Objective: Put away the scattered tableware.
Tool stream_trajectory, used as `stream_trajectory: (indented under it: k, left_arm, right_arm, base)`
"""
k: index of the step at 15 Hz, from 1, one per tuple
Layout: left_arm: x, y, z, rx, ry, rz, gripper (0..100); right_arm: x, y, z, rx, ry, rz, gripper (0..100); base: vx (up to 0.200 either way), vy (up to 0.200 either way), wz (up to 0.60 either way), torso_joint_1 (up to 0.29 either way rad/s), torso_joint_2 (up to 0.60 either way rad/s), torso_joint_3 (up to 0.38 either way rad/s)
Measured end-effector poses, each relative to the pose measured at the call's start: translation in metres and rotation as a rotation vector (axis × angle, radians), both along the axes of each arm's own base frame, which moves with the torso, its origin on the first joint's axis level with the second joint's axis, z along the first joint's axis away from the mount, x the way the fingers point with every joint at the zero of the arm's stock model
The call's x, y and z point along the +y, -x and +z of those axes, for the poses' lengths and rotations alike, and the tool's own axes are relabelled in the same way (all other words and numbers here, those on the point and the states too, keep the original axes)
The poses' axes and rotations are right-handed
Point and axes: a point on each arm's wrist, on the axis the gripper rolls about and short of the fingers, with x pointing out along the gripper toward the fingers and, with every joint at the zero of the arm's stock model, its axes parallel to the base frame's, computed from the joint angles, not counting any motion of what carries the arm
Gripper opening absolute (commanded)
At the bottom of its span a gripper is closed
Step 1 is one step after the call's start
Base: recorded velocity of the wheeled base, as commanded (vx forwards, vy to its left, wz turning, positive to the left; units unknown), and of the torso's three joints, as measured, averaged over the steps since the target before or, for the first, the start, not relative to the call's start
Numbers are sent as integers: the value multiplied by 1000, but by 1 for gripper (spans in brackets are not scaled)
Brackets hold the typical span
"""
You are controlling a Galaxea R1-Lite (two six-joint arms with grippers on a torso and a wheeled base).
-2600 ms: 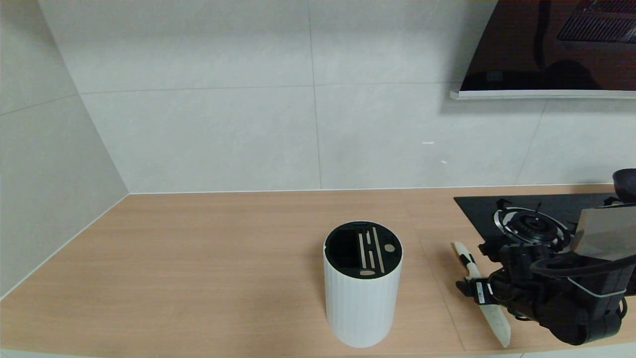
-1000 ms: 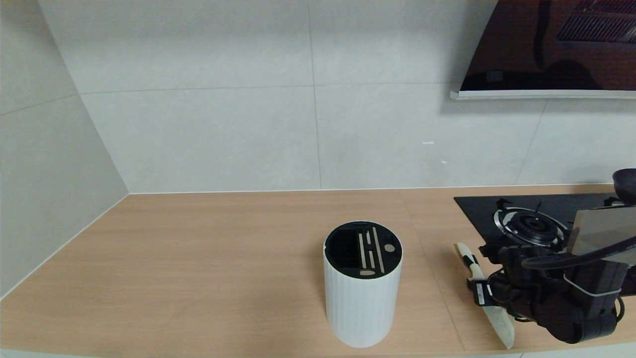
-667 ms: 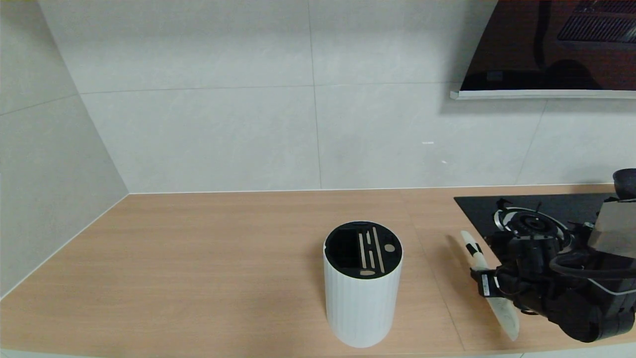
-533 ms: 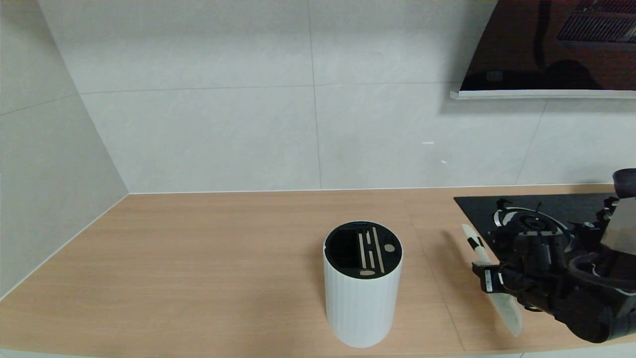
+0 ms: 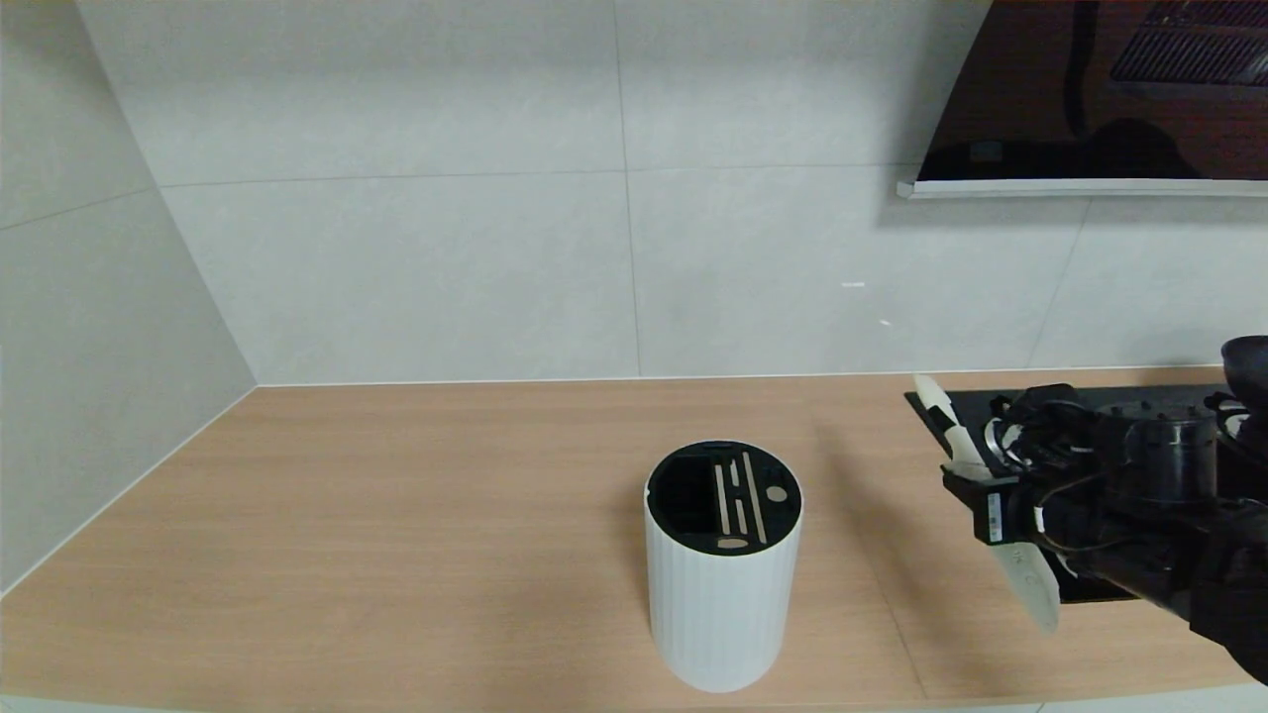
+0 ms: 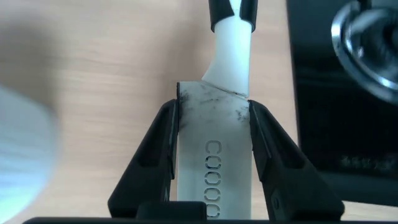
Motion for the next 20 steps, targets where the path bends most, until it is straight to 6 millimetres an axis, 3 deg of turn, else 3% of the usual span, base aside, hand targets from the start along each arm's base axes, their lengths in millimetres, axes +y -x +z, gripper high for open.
stream_trajectory:
  k: [3,6,8,11,14,20]
  left_arm:
    - [0,2,6,-26,1,-22,100]
    - [-3,5,11,18,-6,-137,100]
    - [-6,10,29,23,-10,-256,100]
    - [-8,2,57,88,-3,-377,100]
    - [-11,-23,93,187,21,-486,100]
    - [-22,-119,156,286,52,-708,100]
  right_arm:
    - [10,17,29,-72,-20,52,0]
    - [15,20,47,-128,-37,73,0]
    - [20,15,60,-148,-44,88,0]
    - [31,6,84,-178,-58,124,0]
    - [54,4,104,-157,-58,195,0]
    - [81,5,122,-190,-79,273,0]
  base:
    - [0,0,0,0,0,0]
    - [0,0,0,0,0,0]
    - [0,0,0,0,0,0]
    - [0,0,0,0,0,0]
    - [0,0,0,0,0,0]
    - [0,0,0,0,0,0]
